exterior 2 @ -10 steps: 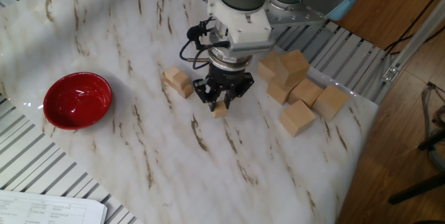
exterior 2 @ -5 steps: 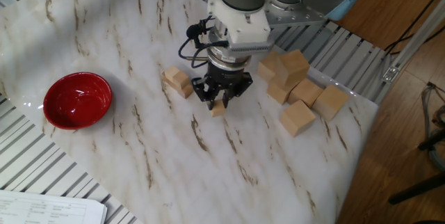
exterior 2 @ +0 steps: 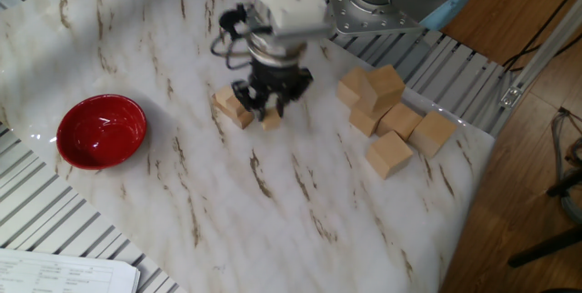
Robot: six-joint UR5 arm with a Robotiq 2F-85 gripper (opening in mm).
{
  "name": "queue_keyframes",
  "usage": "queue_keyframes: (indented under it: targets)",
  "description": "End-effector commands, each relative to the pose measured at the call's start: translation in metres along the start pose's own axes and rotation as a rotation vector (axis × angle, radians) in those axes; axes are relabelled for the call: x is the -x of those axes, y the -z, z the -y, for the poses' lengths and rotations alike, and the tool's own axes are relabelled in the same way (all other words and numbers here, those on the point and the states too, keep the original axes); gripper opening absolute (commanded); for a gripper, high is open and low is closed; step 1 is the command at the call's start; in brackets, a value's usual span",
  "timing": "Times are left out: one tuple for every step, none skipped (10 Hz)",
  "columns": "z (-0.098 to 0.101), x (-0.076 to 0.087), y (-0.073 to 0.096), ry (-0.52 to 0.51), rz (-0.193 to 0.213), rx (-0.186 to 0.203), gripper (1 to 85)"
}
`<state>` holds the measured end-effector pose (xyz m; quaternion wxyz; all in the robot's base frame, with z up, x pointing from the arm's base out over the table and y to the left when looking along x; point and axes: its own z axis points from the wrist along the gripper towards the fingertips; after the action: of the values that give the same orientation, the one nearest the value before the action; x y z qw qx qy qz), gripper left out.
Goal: Stack the blocks into a pyramid shape
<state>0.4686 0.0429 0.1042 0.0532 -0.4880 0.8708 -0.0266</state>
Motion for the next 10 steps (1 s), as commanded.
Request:
queue_keyframes:
  targets:
    - [0.013,-0.038,0.017,0.084,-0.001,-0.006,1.0]
    - [0.02,-0.049,0.015,0.106,-0.006,-0.023,1.0]
    - [0.024,-0.058,0.012,0.119,-0.002,-0.028,1.0]
    - [0.027,-0.065,0.01,0.131,0.006,-0.036,1.0]
    - [0.028,-0.071,0.008,0.137,0.009,-0.039,1.0]
    - [0.028,-0.073,0.007,0.137,0.013,-0.037,1.0]
    - [0.027,-0.072,0.007,0.127,0.017,-0.033,1.0]
    - [0.023,-0.066,0.008,0.097,0.033,-0.021,1.0]
    - [0.023,-0.065,0.008,0.091,0.032,-0.022,1.0]
    - [0.021,-0.064,0.008,0.059,0.035,-0.014,1.0]
